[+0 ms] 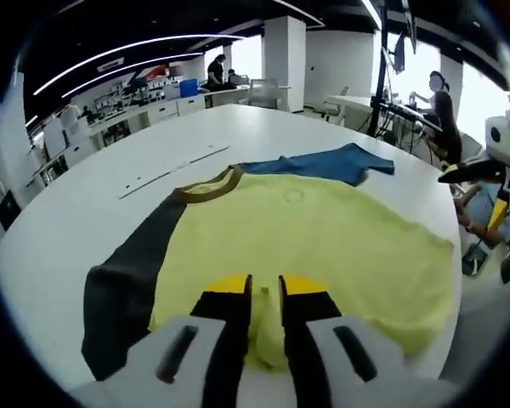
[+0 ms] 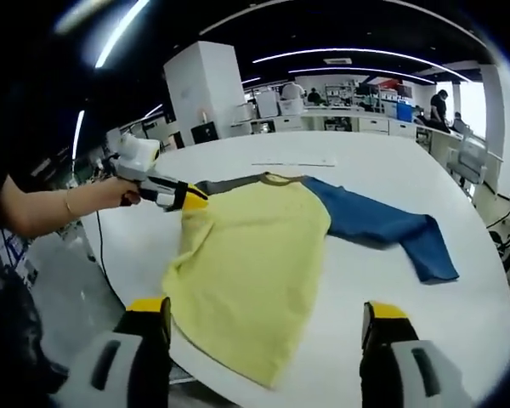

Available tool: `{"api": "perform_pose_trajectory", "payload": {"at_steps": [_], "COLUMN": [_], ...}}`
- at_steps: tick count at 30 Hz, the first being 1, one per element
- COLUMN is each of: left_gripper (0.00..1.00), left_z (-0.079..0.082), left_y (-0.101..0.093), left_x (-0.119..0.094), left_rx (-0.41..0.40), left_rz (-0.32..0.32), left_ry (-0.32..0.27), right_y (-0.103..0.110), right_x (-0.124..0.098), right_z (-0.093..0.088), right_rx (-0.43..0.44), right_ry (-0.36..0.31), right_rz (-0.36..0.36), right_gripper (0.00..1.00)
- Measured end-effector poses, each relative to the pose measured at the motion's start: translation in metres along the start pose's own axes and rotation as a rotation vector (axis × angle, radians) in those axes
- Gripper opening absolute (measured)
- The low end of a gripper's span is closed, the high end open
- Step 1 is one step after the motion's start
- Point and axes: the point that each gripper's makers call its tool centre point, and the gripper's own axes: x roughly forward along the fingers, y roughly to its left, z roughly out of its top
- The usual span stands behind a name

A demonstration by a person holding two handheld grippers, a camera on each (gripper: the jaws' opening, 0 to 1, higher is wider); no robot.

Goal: Fold the garment on the visible template until the final outline fits inside the template.

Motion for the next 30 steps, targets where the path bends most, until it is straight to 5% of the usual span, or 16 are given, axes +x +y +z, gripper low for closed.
{"api": "perform_pose_trajectory", "payload": {"at_steps": [12, 18, 23, 30], "left_gripper": [0.08, 0.08, 0.09, 0.08], "left_z": [-0.034, -0.053, -0.054, -0.062], "left_y": [0.007, 0.005, 0.003, -0.008], "left_x": [-0.016, -0.01, -0.002, 0.007], "left_rx": [0.025, 0.066, 0.046, 0.124], "left_rz": [-0.024, -0.052, -0.059, -0.086], "left_ry": [0.108, 0.183, 0.182, 0.223], "right_y": [0.022, 0.02, 0.017, 0.013], "right_x": [0.002, 0.002, 0.002, 0.002], "right_z": [0.017, 0.016, 0.016, 0.012], "right_rx": [-0.036, -0.051, -0.038, -0.025], "right_ry": [-0.043, -0.028, -0.024, -0.015], "right_rz": [0.102, 0.093, 0.084, 0.065], "right_gripper": [0.99, 0.99, 0.99, 0.98]}}
